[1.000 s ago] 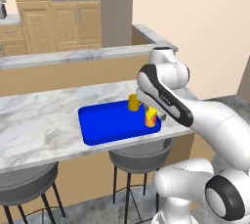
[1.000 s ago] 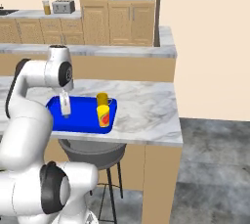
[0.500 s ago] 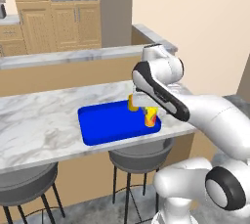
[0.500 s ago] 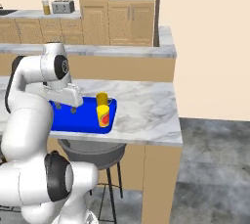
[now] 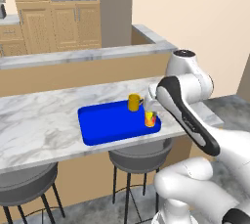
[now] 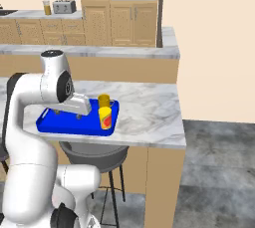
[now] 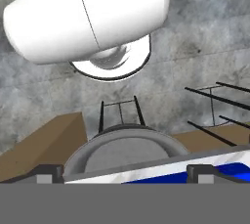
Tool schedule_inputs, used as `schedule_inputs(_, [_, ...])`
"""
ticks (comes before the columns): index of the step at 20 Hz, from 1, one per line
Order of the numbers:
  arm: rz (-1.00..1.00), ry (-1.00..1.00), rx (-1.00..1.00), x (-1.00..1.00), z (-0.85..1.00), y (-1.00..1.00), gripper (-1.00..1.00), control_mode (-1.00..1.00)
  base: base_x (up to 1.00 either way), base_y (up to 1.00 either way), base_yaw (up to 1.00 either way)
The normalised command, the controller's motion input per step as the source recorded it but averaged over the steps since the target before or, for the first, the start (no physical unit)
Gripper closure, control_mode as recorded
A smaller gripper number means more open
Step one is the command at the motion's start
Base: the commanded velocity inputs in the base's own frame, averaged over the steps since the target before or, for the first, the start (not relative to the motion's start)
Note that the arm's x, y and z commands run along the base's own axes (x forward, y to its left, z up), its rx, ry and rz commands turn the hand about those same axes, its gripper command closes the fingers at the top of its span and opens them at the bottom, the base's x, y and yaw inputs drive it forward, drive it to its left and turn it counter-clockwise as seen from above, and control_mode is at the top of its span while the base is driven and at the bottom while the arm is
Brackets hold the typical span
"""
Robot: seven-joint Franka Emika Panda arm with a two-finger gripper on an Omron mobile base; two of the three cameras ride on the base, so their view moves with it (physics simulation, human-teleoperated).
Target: There is a tray on the dining counter. Grab the cup, mug, and pitcher and place them on the tray. The pitcher may be placed next to the tray if it cannot fit the tray.
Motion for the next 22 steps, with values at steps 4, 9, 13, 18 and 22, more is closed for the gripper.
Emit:
schedule_inputs(4, [0.03,-0.03,0.01,0.0,0.0,0.0,-1.0,-1.0,0.0,0.0,0.0])
schedule_inputs(9, [0.01,0.0,0.0,-0.01,0.0,0.23,-1.0,-1.0,0.0,0.0,0.0])
schedule_inputs(13, [0.0,-0.01,0.0,-0.02,0.0,0.17,-1.0,1.0,-0.09,0.72,0.04])
schedule_inputs(18, [0.0,0.0,0.0,0.0,0.0,0.0,-1.0,1.0,0.0,1.0,0.0])
schedule_inputs(22, [0.0,0.0,0.0,0.0,0.0,0.0,-1.0,1.0,-0.06,1.0,0.0])
